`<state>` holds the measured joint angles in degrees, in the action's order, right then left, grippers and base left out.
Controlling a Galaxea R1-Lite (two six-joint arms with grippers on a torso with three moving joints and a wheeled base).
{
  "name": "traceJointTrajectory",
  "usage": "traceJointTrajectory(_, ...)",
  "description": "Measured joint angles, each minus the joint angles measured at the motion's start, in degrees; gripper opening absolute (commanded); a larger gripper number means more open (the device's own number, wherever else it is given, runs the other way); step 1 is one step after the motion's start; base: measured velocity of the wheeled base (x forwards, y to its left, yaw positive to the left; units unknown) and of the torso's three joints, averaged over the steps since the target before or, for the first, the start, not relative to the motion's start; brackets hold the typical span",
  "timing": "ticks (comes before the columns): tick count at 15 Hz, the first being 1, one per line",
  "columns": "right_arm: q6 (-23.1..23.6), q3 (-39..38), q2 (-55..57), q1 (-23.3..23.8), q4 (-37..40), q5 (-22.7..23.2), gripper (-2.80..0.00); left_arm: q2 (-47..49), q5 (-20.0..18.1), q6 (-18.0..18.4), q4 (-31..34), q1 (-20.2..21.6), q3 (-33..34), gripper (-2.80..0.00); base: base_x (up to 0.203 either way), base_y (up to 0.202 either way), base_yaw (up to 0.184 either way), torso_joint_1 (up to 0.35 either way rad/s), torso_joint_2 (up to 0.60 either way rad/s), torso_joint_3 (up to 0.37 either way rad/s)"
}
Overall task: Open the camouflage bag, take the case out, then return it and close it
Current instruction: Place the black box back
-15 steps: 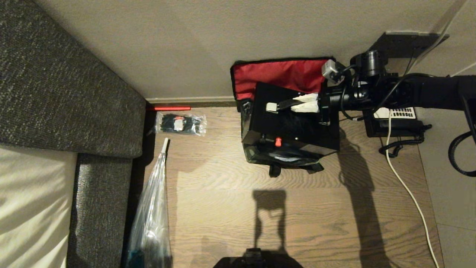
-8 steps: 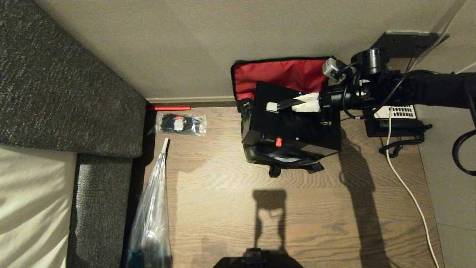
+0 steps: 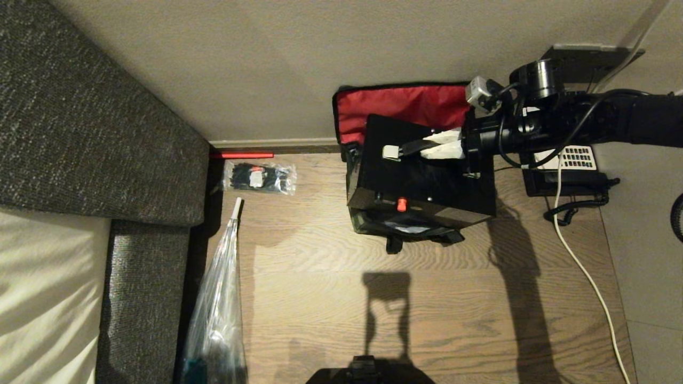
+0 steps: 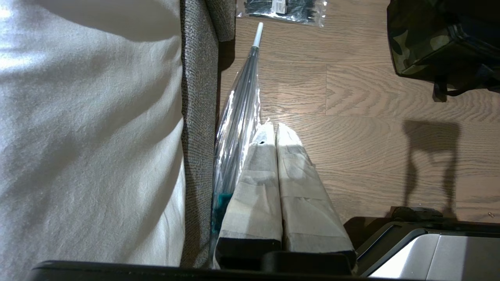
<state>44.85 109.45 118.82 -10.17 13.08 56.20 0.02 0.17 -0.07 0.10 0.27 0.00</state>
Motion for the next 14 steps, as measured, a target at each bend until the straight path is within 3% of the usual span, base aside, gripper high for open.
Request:
traceJointTrajectory(8,16.0,-0.1,-2.9,0.2,11.6,0.7,-2.80,0.0,0.0,0.0,0.0,0.1,0.0,-2.80,0.000,0.000,0.000,0.000,0.00,0.000)
traceJointTrajectory(14,22.0,1.4,-2.5,0.2,16.3,1.4,-2.80,0.0,0.0,0.0,0.0,0.0,0.0,-2.80,0.000,0.000,0.000,0.000,0.00,0.000)
